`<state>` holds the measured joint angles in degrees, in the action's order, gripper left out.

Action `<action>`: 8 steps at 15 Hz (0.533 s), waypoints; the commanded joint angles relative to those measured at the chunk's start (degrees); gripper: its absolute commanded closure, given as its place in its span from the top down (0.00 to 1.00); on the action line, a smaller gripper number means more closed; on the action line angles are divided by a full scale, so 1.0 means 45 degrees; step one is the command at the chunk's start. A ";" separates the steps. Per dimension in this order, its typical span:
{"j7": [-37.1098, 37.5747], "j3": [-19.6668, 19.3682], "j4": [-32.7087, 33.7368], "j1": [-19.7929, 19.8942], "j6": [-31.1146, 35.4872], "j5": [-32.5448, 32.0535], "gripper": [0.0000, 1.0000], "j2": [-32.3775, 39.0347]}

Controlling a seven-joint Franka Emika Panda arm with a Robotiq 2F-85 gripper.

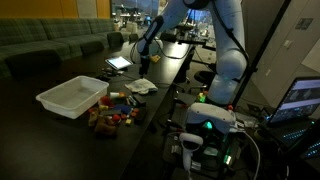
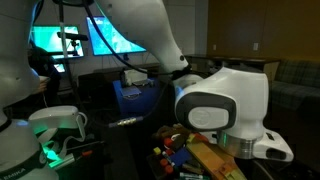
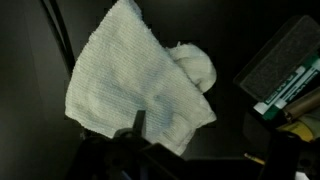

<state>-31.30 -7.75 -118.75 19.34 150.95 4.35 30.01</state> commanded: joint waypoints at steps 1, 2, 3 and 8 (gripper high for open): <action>-0.0102 0.1018 0.1813 0.1286 0.0147 0.0609 1.00 0.1713; -0.0107 0.1253 0.2213 0.1561 0.0106 0.0756 1.00 0.2117; -0.0014 0.1405 0.2657 0.1763 0.0115 0.0836 1.00 0.2532; 0.0150 0.1819 0.4961 0.2559 -0.0260 0.0828 1.00 0.4519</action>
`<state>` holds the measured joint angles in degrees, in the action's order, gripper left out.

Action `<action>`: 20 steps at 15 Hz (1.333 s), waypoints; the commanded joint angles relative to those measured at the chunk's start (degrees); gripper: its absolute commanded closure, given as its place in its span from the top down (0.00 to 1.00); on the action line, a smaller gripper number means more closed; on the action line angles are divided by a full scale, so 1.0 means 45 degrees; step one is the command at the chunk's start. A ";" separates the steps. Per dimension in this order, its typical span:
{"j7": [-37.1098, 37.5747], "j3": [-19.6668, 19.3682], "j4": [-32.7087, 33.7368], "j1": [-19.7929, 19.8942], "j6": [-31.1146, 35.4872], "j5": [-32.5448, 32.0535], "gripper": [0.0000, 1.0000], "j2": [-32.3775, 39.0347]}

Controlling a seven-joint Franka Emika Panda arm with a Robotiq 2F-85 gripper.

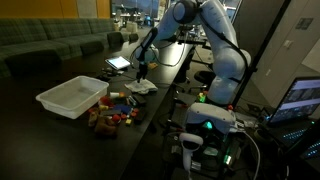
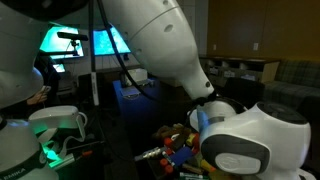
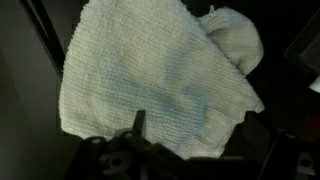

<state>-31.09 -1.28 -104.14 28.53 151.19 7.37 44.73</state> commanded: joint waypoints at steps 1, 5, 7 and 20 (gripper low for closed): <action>0.0219 0.0324 0.2072 0.0541 -0.0266 0.0065 1.00 0.1589; 0.0739 0.0045 0.3487 0.0548 -0.0166 -0.0185 1.00 0.2991; 0.0945 0.0008 0.4004 0.0609 -0.0333 -0.0222 1.00 0.3515; 0.1457 -0.0561 0.3837 0.0238 -0.2039 -0.0979 0.28 0.3572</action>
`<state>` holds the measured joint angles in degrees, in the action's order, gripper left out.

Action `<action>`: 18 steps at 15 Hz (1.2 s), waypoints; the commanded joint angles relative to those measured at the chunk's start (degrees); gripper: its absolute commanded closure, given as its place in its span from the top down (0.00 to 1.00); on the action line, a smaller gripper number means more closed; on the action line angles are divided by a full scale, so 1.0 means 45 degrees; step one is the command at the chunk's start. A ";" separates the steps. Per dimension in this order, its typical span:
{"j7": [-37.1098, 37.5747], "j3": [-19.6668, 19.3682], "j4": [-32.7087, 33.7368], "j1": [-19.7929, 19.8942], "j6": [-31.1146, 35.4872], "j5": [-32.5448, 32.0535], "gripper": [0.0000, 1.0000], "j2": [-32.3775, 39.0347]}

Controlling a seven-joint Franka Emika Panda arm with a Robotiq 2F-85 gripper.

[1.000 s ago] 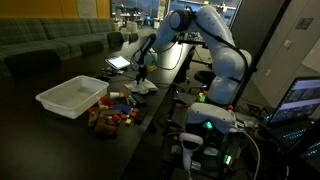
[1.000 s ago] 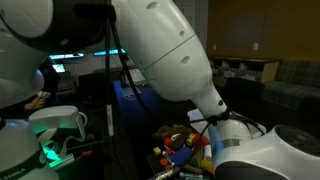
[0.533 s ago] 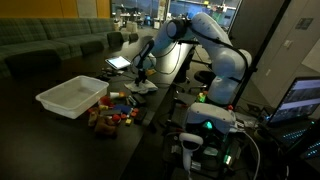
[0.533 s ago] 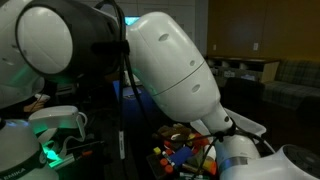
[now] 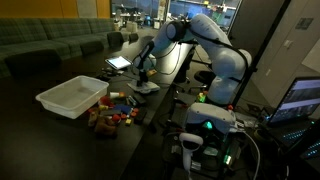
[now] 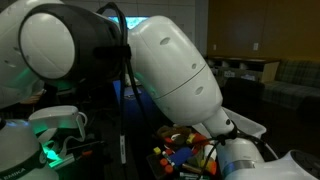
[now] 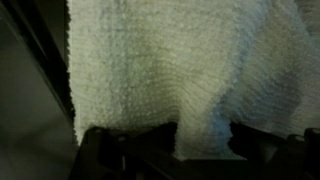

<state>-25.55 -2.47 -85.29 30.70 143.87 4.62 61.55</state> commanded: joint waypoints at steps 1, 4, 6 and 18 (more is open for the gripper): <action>0.0198 -0.0322 -0.0644 -0.0272 -0.0540 -0.0423 0.21 -0.0383; 0.0311 -0.0516 -0.1555 -0.0397 -0.0633 -0.0602 0.10 -0.0996; 0.0450 -0.0699 -0.2344 -0.0498 -0.0617 -0.0650 0.13 -0.1439; 0.0867 -0.0584 -0.7236 -0.0953 -0.0326 -0.0349 0.12 -0.3835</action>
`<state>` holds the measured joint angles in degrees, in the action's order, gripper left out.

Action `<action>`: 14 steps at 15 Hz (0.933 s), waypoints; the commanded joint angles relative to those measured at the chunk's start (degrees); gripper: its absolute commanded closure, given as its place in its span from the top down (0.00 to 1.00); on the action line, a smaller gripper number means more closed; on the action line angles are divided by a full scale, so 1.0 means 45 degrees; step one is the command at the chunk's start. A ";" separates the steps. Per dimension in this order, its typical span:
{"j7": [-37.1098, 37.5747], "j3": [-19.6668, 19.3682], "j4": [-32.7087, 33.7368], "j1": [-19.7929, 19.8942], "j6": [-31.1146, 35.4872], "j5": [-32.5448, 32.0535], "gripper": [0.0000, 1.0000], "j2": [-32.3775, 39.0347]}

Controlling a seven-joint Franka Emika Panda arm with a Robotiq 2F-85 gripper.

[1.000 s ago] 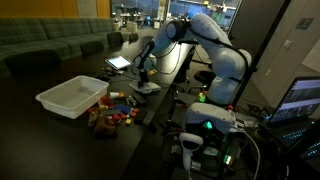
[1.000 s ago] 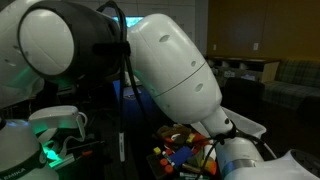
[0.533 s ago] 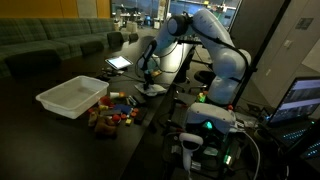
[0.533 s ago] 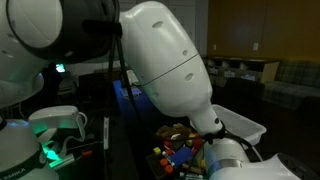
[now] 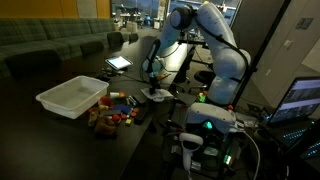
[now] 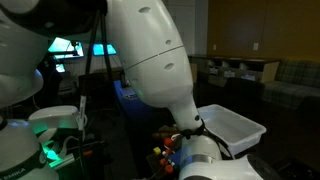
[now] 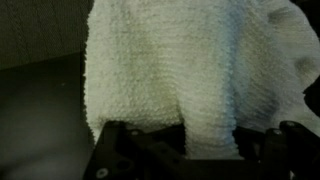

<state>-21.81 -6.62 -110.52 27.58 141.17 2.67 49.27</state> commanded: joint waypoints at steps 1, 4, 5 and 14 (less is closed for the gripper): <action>0.0042 0.0522 -0.1830 -0.0346 0.0331 0.0139 0.12 -0.1173; 0.0136 0.1062 -0.1982 -0.0743 0.0416 0.0255 0.12 -0.1180; 0.0108 0.1201 -0.2071 -0.0877 0.0385 0.0255 0.12 -0.1296; 0.0285 0.2247 -0.2690 -0.2173 0.0304 0.0436 0.12 -0.1565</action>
<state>-21.15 1.97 -119.54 18.78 142.08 3.15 44.75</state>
